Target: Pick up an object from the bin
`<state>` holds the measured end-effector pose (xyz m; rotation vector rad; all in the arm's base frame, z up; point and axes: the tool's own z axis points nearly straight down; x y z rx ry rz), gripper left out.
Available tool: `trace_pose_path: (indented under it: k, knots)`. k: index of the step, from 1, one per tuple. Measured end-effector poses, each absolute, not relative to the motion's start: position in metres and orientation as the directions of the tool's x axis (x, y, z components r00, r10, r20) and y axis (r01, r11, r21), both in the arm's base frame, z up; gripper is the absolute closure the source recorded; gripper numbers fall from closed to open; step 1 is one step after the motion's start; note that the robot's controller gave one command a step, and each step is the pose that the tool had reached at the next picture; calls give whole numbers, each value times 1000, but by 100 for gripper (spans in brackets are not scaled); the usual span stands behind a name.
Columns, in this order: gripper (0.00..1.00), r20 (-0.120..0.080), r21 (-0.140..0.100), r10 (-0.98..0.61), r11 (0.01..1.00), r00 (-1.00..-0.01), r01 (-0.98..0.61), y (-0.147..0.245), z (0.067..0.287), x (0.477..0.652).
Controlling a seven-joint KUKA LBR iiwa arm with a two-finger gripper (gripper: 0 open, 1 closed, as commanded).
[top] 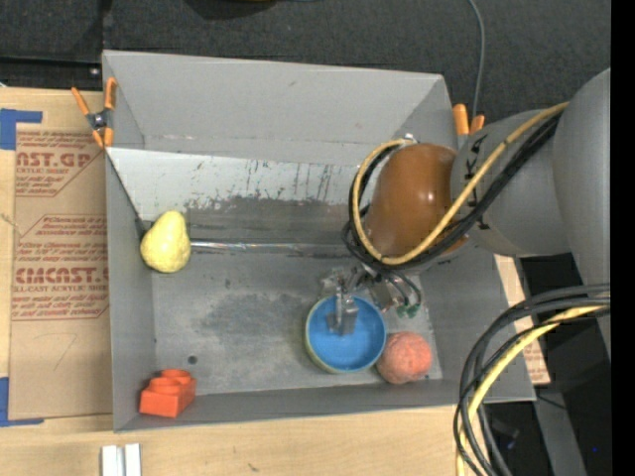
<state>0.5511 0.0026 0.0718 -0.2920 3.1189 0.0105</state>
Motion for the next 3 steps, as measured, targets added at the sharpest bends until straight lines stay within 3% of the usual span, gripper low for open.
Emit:
trace_pose_path:
  k: [3]
  knots:
    - [100,-1,6,-184,983,-983,-184,2,83,549]
